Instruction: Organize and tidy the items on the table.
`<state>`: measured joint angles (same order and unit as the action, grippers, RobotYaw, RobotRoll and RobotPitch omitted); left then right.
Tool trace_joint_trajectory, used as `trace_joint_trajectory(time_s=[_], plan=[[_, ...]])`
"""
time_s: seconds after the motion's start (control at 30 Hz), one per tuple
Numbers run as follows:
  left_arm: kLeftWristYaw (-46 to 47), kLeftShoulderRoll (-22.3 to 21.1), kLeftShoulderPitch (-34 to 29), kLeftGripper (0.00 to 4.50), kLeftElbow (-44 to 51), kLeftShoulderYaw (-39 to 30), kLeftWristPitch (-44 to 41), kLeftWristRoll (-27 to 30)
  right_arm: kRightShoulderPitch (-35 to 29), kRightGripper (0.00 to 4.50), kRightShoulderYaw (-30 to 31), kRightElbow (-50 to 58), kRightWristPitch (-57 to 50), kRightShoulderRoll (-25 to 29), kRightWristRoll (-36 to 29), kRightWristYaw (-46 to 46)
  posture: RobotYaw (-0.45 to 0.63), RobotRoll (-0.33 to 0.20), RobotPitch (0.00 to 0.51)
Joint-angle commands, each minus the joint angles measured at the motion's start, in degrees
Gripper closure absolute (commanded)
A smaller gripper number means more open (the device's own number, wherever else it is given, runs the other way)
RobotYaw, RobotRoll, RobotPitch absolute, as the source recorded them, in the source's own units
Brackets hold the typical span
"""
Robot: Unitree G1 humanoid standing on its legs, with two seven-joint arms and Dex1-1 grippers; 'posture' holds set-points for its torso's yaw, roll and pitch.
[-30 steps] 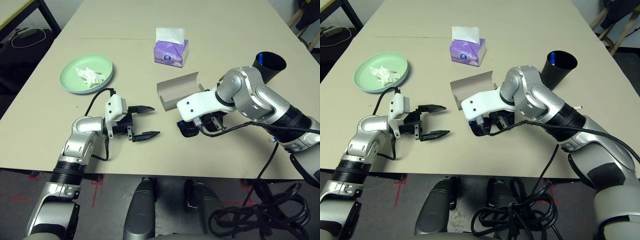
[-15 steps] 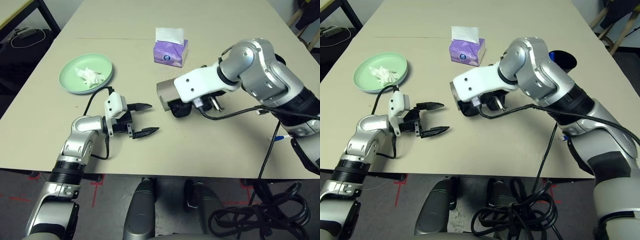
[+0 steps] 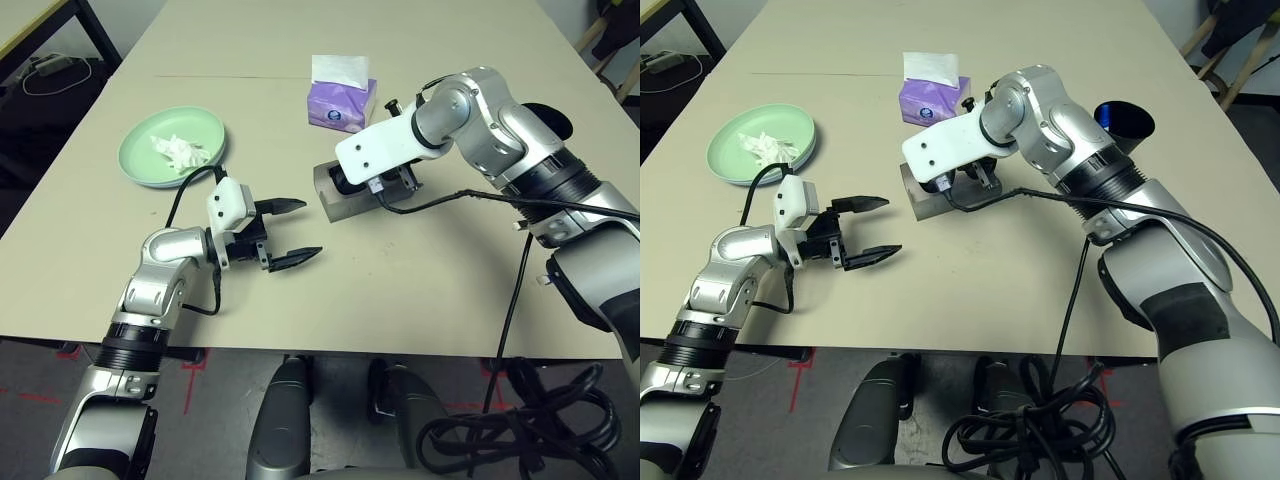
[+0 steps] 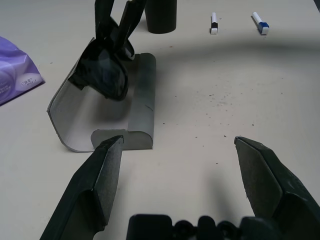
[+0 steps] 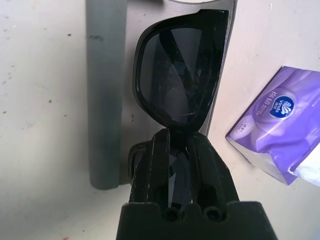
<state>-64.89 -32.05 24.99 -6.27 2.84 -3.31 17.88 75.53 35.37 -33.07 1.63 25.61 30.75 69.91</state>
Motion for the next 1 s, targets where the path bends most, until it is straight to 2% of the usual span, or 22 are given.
trace_joint_trajectory(time_s=[0.03,0.33,1.0], plan=[[-0.1,-0.4,-0.8,0.0,1.7,0.1,-0.7,0.5,1.2,4.08,-0.1,-2.7,-0.3,-1.6,1.0,-0.8,0.26,0.0,0.169],[0.0,-0.3,-0.8,0.0,2.4,0.2,-1.3,0.5,1.5,4.08,-0.2,-6.3,-0.7,-3.6,2.1,-1.6,0.26,0.0,0.173],[0.0,-0.5,-1.2,0.0,2.7,0.1,-1.4,0.4,0.9,4.08,-0.5,-6.4,-0.1,-3.6,2.0,0.2,0.27,0.0,0.177]])
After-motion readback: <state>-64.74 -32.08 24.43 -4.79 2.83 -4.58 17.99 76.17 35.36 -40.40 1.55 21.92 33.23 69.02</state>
